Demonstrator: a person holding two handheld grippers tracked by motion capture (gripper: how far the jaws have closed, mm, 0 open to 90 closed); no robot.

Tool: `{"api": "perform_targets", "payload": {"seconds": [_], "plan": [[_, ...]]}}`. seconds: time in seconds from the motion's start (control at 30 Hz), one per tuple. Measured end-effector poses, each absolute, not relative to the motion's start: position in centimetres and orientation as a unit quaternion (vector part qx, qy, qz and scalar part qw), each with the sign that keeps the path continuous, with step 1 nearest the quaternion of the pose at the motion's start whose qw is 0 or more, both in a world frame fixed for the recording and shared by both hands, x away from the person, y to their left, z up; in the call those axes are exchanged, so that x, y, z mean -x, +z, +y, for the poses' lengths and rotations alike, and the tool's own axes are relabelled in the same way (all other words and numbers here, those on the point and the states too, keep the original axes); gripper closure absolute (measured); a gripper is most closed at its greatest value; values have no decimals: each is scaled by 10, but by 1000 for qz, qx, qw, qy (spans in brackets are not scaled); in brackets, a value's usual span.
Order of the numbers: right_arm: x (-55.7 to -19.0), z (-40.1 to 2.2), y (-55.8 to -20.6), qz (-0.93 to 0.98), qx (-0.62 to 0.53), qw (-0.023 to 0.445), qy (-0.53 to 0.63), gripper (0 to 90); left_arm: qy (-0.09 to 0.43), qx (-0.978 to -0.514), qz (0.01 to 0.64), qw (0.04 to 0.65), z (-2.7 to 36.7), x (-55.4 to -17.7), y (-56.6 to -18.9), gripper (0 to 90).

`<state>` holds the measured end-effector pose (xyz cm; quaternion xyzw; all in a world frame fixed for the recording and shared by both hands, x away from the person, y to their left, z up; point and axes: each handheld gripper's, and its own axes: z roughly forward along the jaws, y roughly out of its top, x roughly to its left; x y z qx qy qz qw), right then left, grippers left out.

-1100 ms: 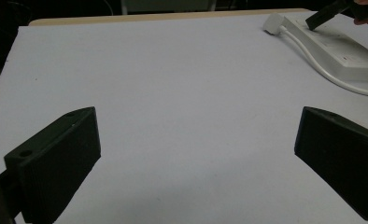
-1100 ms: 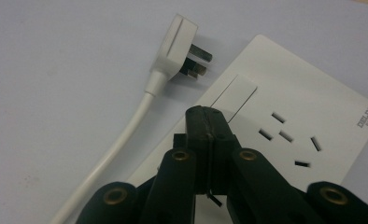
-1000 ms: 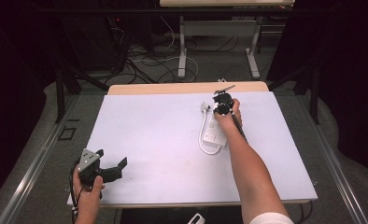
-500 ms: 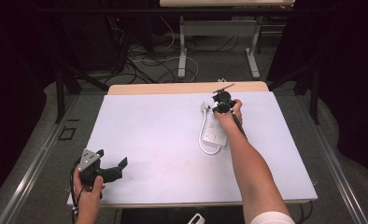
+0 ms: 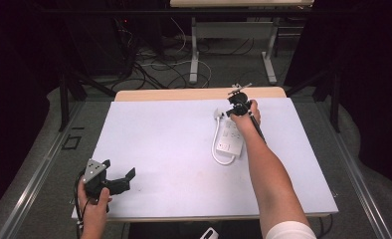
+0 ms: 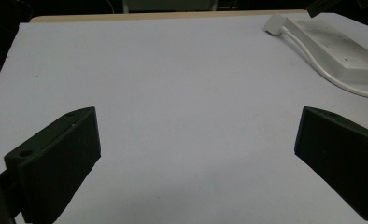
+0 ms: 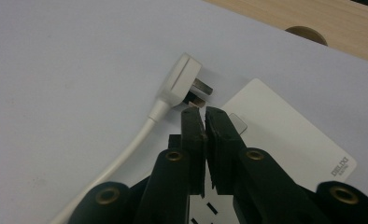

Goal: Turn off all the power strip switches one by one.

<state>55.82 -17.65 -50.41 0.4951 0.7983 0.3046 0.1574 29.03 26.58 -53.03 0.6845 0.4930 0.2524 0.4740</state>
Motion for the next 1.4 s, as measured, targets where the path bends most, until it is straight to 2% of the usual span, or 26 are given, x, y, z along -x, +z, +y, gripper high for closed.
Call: {"api": "perform_targets", "payload": {"seconds": [0.93,1.4], "plan": [[-573,-183,-514,784,-490,211,316,900,252,-689,491,470,259,-284,-529,5],[-580,-192,-521,784,-500,201,308,900,253,-691,490,468,259,-285,-530,5]]}}
